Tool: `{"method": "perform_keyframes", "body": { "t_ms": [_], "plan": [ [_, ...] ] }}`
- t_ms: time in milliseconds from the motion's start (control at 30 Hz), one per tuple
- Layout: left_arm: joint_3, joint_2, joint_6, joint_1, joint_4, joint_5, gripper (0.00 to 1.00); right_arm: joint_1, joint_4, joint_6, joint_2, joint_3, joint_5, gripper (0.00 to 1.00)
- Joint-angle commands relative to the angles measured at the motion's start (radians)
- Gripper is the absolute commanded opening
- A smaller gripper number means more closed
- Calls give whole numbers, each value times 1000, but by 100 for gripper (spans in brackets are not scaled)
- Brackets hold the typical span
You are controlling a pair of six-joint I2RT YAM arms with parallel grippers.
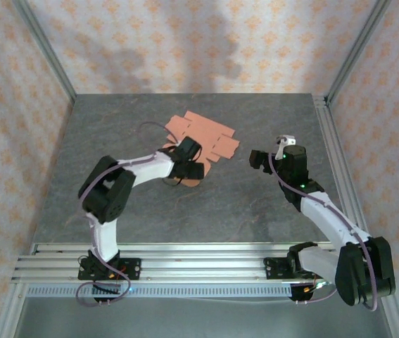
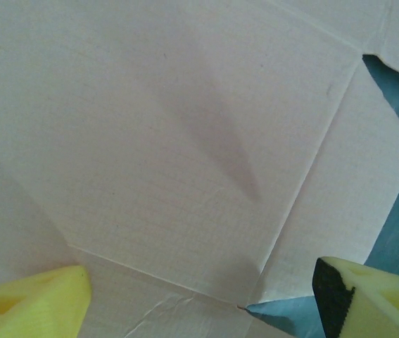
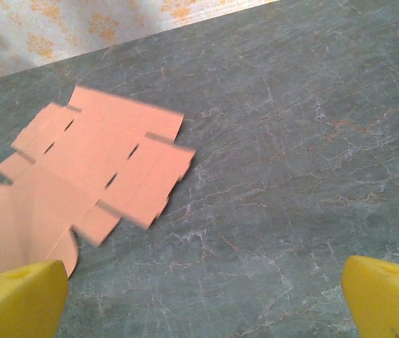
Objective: Fold the paper box
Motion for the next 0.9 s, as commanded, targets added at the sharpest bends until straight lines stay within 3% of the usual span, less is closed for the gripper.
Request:
{"method": "perform_keyframes", "body": {
  "t_ms": [0,167,267,433,600,733,867],
  "plan": [
    [-164,-124,-16,2,-39,27,86,6,-34,27,24,43,-25,99],
    [-249,-317,-27,4,-90,-44,87,10,-32,38,61,70,-52,99],
    [-195,-329,-90,7,-104,-65,86,15,-24,42,78,83,-61,99],
    [-15,-172,-187,15,-103,-88,84,21,-17,44,79,83,-58,99],
    [222,50,-210,33,-221,-115,77,22,-48,32,43,67,-44,99],
    [305,155,-173,43,-229,-46,73,23,-75,17,14,53,-27,99],
    [296,184,-66,42,-187,118,71,23,-86,28,15,56,-24,100]
  ]
}}
